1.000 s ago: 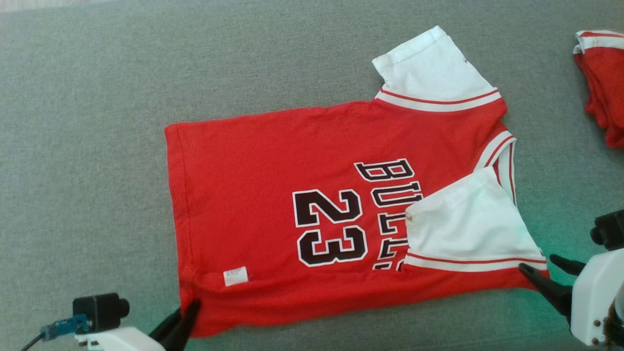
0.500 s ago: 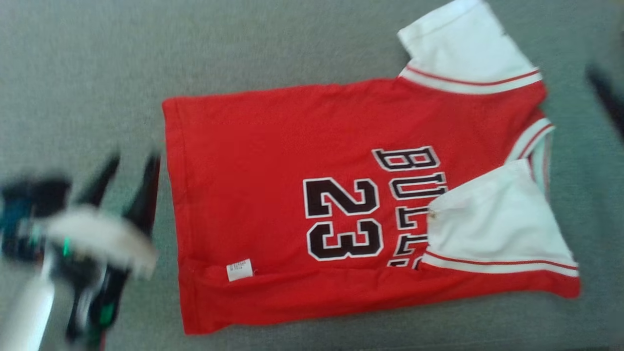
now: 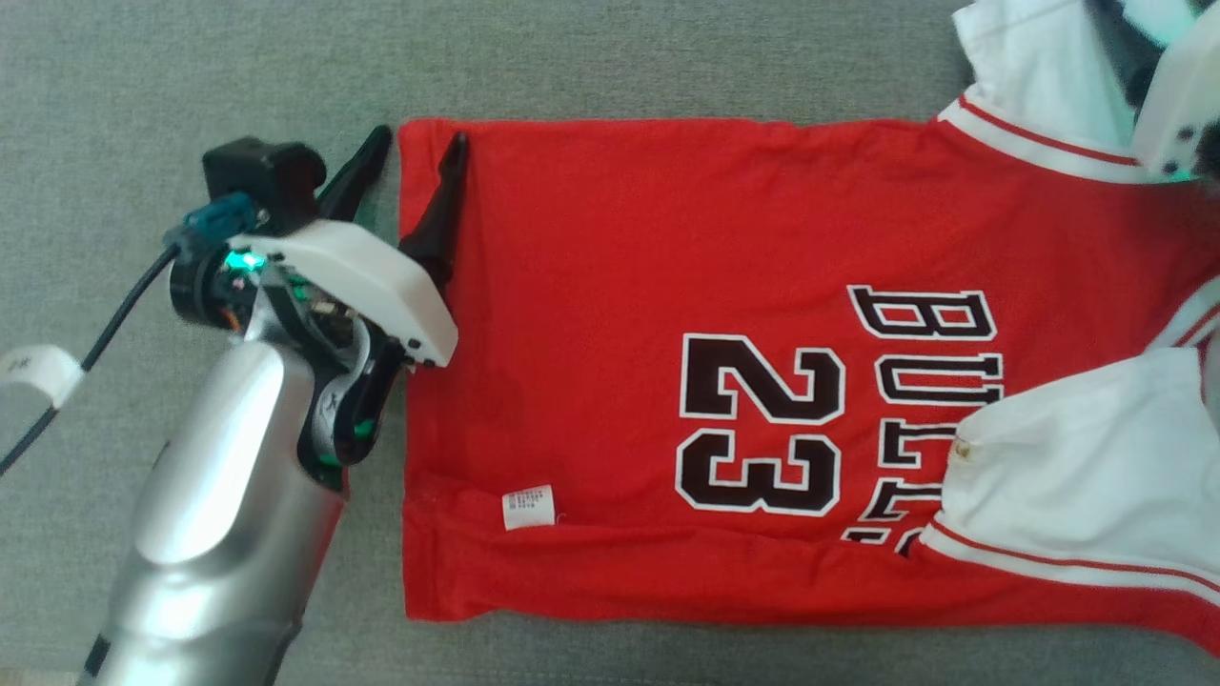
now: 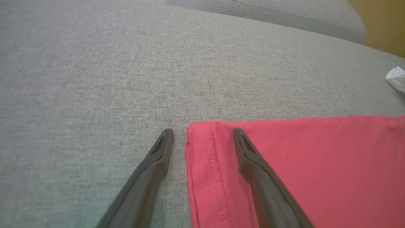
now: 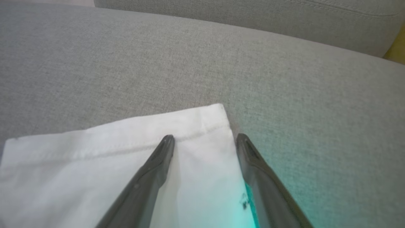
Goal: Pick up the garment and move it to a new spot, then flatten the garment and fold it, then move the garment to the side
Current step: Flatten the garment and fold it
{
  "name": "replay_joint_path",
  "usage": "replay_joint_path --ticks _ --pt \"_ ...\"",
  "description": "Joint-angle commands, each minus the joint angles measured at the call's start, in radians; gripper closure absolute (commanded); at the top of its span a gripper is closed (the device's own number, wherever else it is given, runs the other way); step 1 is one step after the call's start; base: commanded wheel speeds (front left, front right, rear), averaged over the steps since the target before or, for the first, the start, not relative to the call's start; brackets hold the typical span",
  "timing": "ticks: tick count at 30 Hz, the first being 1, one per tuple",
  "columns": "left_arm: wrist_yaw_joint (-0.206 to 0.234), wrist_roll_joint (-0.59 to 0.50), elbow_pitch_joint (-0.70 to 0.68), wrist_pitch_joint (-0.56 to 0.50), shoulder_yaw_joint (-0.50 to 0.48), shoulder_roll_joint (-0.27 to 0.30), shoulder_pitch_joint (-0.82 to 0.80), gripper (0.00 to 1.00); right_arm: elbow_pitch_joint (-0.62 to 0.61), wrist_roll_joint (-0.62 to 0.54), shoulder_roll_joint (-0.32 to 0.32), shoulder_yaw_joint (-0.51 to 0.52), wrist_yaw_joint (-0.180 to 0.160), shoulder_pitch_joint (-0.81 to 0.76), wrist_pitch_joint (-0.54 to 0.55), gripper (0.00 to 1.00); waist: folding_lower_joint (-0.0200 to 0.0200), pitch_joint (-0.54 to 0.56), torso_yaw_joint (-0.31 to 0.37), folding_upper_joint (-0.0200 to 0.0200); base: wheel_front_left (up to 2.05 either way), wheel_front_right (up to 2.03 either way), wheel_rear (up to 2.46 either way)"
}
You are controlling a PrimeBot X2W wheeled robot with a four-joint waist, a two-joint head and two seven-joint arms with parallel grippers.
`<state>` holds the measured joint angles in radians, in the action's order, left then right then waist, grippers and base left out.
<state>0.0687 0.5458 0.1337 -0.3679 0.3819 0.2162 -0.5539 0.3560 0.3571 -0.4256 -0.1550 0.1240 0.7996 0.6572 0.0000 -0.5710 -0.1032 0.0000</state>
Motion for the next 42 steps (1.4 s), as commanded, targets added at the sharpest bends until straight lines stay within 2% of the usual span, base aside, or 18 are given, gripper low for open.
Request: replay_joint_path --ticks 1,6,14,15,16,17,19,22,25,31,36,42 --pt "-0.007 -0.004 0.004 0.000 -0.022 0.019 -0.014 0.00 -0.001 -0.002 -0.013 -0.017 0.007 0.024 -0.013 0.00 0.0000 -0.005 -0.006 0.0000 0.00 0.00 0.00" --pt "-0.025 -0.003 0.056 -0.006 -0.008 0.022 -0.037 0.00 0.078 0.016 -0.020 -0.056 0.007 0.068 -0.034 0.00 0.0000 -0.005 -0.004 0.0000 0.00 0.00 0.00" --pt "-0.051 0.023 0.065 -0.054 0.019 0.025 -0.025 0.00 0.129 0.069 -0.025 -0.112 0.007 0.086 -0.032 0.00 0.0000 0.002 0.003 0.0000 0.00 0.00 0.00" --pt "-0.055 0.027 0.064 -0.067 0.025 0.026 -0.022 0.55 0.133 0.078 -0.022 -0.120 0.007 0.086 -0.028 0.00 0.0000 0.002 0.004 0.0000 0.00 0.00 0.00" --pt "-0.061 0.033 0.063 -0.080 0.031 0.027 -0.018 1.00 0.137 0.091 -0.019 -0.130 0.007 0.086 -0.021 0.41 0.0000 0.002 0.004 0.0000 0.00 0.00 0.00" --pt "-0.070 0.038 0.060 -0.097 0.041 0.029 -0.015 1.00 0.139 0.109 -0.015 -0.139 0.007 0.086 -0.015 1.00 0.0000 0.003 0.005 0.0000 0.00 0.00 0.00" --pt "-0.079 0.047 0.046 -0.109 0.046 0.033 -0.011 1.00 0.134 0.142 -0.016 -0.163 0.007 0.086 -0.002 1.00 0.0000 0.003 0.006 0.0000 0.00 0.00 0.00" --pt "-0.068 0.041 0.029 -0.087 0.031 0.038 -0.024 1.00 0.130 0.147 -0.029 -0.151 0.007 0.107 -0.062 1.00 0.0000 0.004 0.007 0.0000 0.00 0.00 0.00" --pt "-0.047 0.033 0.025 -0.041 -0.006 0.045 -0.057 1.00 0.159 0.112 -0.025 -0.094 0.007 0.160 -0.194 1.00 0.0000 0.012 0.013 0.0000 0.00 0.00 0.00" --pt "-0.030 0.046 0.000 0.012 -0.059 0.055 -0.076 1.00 0.157 0.127 -0.010 -0.111 0.007 0.174 -0.251 1.00 0.0000 0.047 0.039 0.0000 0.00 0.00 0.00" --pt "-0.022 0.064 -0.040 0.042 -0.080 0.057 -0.032 1.00 0.085 0.174 -0.027 -0.133 0.007 0.117 -0.282 1.00 0.0000 0.079 0.061 0.0000 0.00 0.00 0.00" --pt "-0.007 0.112 -0.148 0.084 -0.121 0.061 0.107 1.00 -0.115 0.235 -0.070 -0.107 0.007 -0.085 -0.294 1.00 0.0000 0.134 0.100 0.0000 0.00 0.00 0.00"
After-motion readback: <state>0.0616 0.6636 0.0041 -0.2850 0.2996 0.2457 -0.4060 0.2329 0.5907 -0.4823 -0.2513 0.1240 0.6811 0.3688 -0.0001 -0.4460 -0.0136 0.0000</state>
